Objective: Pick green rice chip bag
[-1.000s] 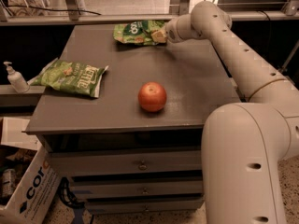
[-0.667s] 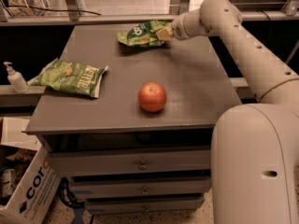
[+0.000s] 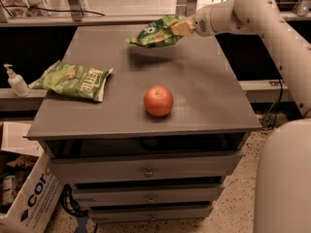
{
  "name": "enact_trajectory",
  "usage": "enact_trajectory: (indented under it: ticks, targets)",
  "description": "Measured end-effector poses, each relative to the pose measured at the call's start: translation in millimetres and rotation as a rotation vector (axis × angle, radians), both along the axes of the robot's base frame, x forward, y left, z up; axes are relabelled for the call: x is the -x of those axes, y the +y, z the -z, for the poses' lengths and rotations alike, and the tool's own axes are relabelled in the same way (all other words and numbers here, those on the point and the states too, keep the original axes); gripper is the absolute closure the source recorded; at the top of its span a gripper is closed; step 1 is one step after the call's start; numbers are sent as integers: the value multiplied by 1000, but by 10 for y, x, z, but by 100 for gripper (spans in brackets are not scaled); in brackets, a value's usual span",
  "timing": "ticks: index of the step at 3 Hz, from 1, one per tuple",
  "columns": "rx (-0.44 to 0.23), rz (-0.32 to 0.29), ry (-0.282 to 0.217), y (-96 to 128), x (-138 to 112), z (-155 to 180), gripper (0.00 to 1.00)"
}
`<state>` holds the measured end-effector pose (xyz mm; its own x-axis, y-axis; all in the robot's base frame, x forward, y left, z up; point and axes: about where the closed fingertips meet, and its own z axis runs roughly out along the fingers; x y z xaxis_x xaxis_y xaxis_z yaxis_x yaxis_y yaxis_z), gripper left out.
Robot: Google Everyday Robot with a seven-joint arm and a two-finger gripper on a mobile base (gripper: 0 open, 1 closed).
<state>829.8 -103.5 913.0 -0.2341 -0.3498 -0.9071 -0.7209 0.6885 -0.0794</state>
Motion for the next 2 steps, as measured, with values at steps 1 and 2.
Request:
enact_trajectory:
  ticks: [1,2]
  targets:
    - [-62,-6,-45,-155,209,-278,100]
    - [-126,-14,-83,-286,387,-489,100]
